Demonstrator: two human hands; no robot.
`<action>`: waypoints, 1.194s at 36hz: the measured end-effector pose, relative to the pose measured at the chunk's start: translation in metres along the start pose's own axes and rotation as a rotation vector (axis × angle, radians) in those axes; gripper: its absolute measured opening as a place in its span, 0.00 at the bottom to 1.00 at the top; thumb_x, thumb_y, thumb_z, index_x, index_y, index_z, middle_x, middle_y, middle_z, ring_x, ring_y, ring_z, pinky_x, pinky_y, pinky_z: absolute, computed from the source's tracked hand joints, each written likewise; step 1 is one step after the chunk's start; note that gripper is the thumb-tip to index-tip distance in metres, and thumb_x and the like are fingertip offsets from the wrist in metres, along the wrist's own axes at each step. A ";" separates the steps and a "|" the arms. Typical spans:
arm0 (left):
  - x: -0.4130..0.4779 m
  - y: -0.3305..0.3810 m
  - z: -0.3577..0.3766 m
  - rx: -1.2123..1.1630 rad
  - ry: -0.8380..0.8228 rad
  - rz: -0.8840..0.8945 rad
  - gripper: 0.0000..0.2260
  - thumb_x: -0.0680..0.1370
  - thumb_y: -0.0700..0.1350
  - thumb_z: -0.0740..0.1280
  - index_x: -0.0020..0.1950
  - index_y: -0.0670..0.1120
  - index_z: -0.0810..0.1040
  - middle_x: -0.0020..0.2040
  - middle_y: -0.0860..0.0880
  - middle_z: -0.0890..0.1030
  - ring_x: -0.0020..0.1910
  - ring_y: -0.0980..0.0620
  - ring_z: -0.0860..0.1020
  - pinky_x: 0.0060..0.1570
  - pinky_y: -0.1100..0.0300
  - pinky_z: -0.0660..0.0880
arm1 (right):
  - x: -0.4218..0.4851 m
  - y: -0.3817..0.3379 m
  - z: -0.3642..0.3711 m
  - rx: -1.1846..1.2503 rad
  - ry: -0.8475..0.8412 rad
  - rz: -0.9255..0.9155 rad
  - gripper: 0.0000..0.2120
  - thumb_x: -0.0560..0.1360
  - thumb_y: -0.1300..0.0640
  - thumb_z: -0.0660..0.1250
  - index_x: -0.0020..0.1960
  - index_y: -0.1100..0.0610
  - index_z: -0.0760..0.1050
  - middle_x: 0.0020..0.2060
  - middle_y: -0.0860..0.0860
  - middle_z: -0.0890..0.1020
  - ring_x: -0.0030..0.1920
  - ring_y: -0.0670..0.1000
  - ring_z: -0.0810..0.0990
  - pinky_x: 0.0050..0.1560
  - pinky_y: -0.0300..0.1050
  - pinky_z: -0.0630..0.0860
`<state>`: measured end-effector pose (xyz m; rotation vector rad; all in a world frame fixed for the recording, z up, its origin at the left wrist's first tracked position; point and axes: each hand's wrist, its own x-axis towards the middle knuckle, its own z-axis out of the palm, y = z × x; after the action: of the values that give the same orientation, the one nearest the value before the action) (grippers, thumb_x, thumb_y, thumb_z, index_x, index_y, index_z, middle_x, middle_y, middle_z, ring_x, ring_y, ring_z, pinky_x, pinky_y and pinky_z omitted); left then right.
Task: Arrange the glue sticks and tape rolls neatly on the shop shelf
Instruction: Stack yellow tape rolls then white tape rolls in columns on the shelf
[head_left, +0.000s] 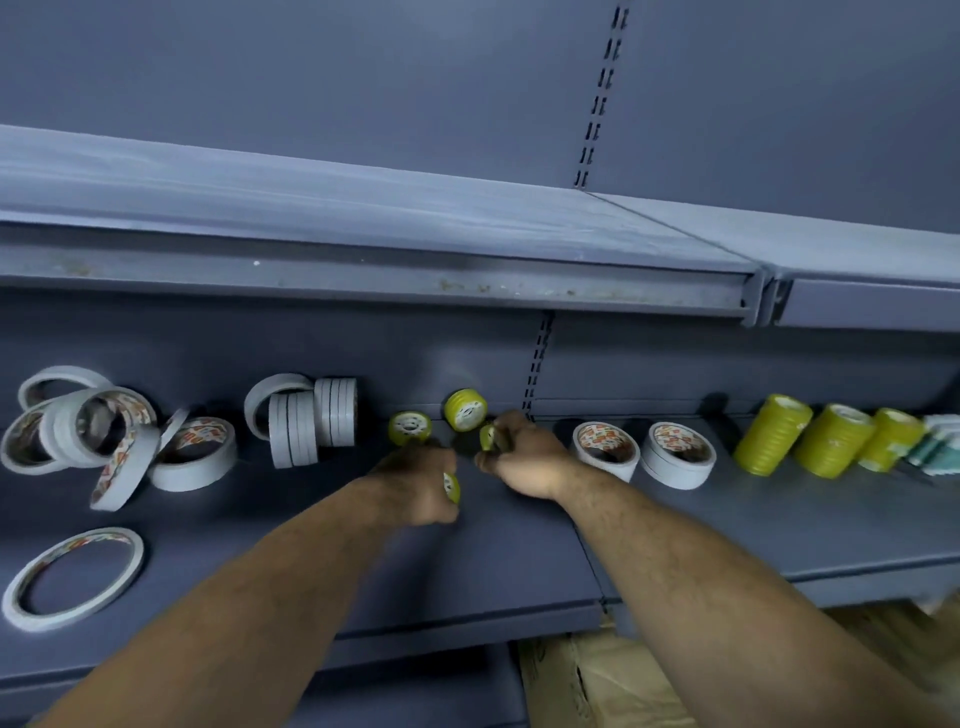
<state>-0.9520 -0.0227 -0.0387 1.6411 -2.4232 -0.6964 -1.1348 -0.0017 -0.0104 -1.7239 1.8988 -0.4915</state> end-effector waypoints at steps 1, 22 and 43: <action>0.001 0.000 -0.001 0.011 -0.015 -0.003 0.17 0.66 0.50 0.76 0.50 0.54 0.73 0.49 0.53 0.74 0.48 0.50 0.76 0.39 0.62 0.69 | -0.006 0.001 -0.004 -0.011 0.011 -0.001 0.23 0.75 0.47 0.71 0.67 0.50 0.69 0.59 0.48 0.76 0.61 0.53 0.76 0.55 0.43 0.72; 0.026 0.047 0.000 0.502 -0.178 0.055 0.16 0.62 0.51 0.65 0.46 0.45 0.78 0.40 0.49 0.80 0.39 0.49 0.80 0.31 0.60 0.67 | -0.080 0.106 -0.065 0.036 0.103 0.117 0.30 0.70 0.43 0.74 0.68 0.50 0.69 0.58 0.47 0.78 0.56 0.51 0.78 0.54 0.45 0.76; 0.037 0.339 0.046 0.188 -0.084 0.047 0.11 0.70 0.40 0.65 0.51 0.41 0.80 0.41 0.46 0.82 0.37 0.49 0.76 0.33 0.61 0.67 | -0.133 0.306 -0.213 0.141 0.169 0.058 0.25 0.67 0.39 0.78 0.56 0.50 0.75 0.49 0.47 0.81 0.50 0.51 0.81 0.54 0.52 0.79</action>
<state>-1.2694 0.0596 0.0661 1.6436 -2.6506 -0.5558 -1.4999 0.1504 -0.0023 -1.5754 1.9728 -0.7512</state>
